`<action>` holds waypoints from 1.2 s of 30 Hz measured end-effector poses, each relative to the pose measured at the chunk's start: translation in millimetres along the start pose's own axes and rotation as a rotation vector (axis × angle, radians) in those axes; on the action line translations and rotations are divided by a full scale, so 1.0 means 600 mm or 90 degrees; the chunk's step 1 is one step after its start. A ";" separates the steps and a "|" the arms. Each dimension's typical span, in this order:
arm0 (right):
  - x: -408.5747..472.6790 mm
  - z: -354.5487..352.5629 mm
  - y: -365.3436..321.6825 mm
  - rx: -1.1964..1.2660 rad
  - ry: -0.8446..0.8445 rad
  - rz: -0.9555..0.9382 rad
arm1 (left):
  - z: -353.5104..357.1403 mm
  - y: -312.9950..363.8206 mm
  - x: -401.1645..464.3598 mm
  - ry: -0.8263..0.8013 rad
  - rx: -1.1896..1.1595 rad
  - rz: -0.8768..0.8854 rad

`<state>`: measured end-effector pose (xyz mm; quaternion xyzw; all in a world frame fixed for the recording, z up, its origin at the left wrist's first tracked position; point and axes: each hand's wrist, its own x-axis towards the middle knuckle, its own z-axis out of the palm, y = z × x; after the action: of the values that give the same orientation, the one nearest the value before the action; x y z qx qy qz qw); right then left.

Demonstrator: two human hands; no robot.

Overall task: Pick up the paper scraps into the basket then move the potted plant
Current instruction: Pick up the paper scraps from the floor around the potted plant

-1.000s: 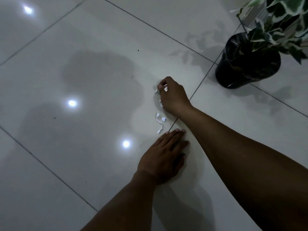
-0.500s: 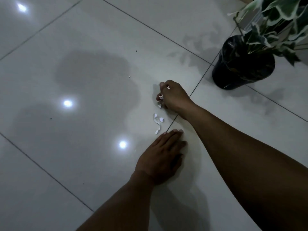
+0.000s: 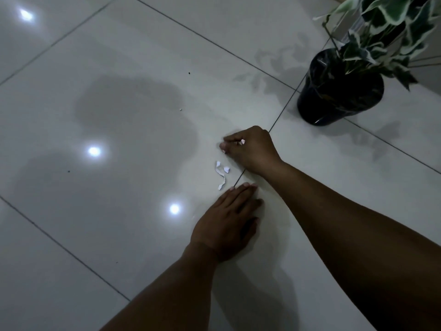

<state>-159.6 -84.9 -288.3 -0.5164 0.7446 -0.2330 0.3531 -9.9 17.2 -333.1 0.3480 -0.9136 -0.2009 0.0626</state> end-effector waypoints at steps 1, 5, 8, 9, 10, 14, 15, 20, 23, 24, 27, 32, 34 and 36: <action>-0.001 0.006 0.003 -0.020 0.006 -0.005 | 0.000 0.000 0.000 0.001 0.002 0.000; -0.006 0.021 0.013 -0.077 0.040 -0.033 | 0.002 0.001 -0.001 0.003 0.004 0.004; -0.008 0.022 0.009 -0.082 0.042 -0.052 | 0.003 0.001 -0.001 0.006 0.003 0.002; -0.008 0.020 0.007 -0.070 0.042 -0.046 | 0.003 0.001 -0.002 0.007 0.001 0.002; -0.006 0.017 0.005 -0.054 0.039 -0.035 | 0.003 0.001 -0.002 0.009 -0.004 0.002; -0.001 0.000 -0.004 0.189 -0.041 0.093 | 0.003 0.000 -0.002 0.011 -0.034 0.003; -0.002 -0.006 -0.008 0.281 -0.065 0.128 | 0.003 0.000 -0.002 0.009 -0.041 0.005; -0.014 -0.017 -0.008 0.338 -0.111 0.143 | 0.005 -0.001 -0.002 0.011 -0.041 0.008; -0.017 -0.014 0.007 0.186 -0.102 0.057 | 0.005 -0.001 -0.002 0.004 -0.034 0.004; -0.019 -0.013 0.011 0.122 -0.101 0.021 | 0.005 0.000 -0.003 0.005 -0.031 0.002; -0.027 -0.009 0.013 -0.016 -0.109 -0.061 | 0.004 0.003 -0.003 0.003 -0.022 -0.003; -0.046 0.004 0.013 -0.104 -0.112 -0.177 | 0.002 0.005 -0.003 0.004 -0.010 -0.005; -0.047 0.005 0.020 -0.094 -0.137 -0.155 | 0.000 0.006 -0.003 0.009 -0.012 -0.005; -0.047 0.007 0.028 -0.119 -0.152 -0.169 | -0.002 0.007 -0.002 0.011 -0.022 0.000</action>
<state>-160.7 -52.2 -294.8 -0.6643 0.6414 -0.1445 0.3556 -11.0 20.5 -330.2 0.3488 -0.9094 -0.2132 0.0767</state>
